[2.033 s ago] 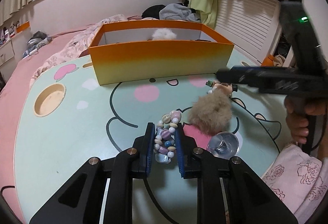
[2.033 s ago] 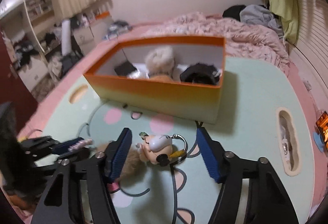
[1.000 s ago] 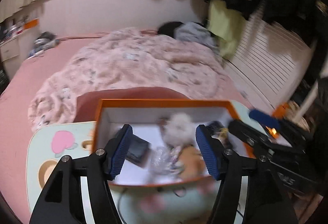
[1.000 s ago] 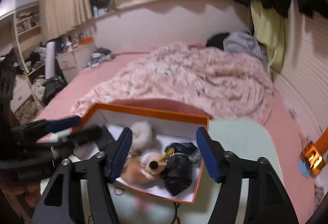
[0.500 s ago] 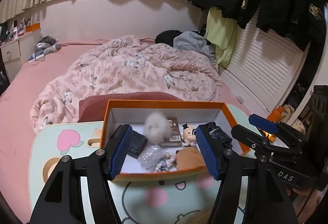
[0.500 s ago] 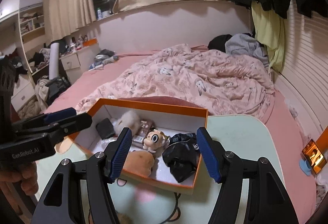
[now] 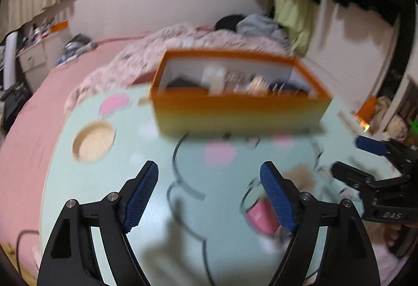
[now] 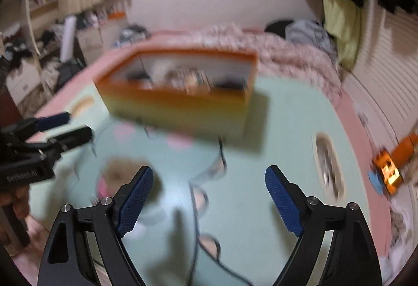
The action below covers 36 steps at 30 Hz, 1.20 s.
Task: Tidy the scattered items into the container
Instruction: 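Withdraw both grippers from the box and hold above the table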
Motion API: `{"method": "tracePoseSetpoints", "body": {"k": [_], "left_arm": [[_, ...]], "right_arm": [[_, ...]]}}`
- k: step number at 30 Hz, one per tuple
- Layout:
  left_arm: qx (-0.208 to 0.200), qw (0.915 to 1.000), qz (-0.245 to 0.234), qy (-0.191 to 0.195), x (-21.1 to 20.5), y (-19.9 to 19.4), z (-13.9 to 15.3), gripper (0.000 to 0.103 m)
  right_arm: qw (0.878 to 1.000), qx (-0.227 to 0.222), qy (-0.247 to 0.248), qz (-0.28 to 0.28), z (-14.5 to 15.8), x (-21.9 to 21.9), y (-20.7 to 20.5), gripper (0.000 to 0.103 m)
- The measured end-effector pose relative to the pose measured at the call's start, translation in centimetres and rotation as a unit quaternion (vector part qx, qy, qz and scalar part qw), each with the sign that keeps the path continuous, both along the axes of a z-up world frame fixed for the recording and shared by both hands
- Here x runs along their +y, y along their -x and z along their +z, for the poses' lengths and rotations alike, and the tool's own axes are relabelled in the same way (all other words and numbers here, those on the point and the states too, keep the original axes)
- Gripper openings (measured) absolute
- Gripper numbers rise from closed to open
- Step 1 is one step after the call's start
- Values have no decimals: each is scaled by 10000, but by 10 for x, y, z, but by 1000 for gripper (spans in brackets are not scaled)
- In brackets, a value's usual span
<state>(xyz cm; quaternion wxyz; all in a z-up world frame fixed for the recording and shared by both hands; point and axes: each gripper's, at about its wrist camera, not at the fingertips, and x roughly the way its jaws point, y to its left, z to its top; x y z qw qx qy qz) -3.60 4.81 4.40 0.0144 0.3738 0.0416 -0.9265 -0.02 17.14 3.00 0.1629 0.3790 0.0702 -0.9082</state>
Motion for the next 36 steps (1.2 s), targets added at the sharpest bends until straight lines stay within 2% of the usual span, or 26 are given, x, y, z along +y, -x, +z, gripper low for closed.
{"method": "tracePoseSetpoints", "body": {"k": [2,3,4,6,17,34,35,36], "left_arm": [[-247,9996,104,117,0,4,-18,80],[-335,9991,200,151,-1,7,-28,91],[-274,9992,273,140,-2,10,-33,94],[-360,9989,269,113,-3,16,-39,102],[-325,9991,240,101,-9,36,-62,103],[-321,9992,205,95,-12,37,-62,103],[-322,9992,199,90,-12,35,-61,103],[-323,9992,198,88,-12,35,-61,103]], "right_arm": [[9995,-227,-178,-142,-16,2,3,89],[9990,-237,-308,-233,-21,3,4,100],[9987,-259,-349,-276,-23,4,6,103],[9986,-330,-311,-254,-25,6,8,103],[9990,-269,-324,-160,-25,6,10,103],[9993,-147,-293,-169,-25,7,8,103],[9994,-115,-248,-226,-24,10,7,102],[9995,-76,-172,-269,-23,12,6,94]]}}
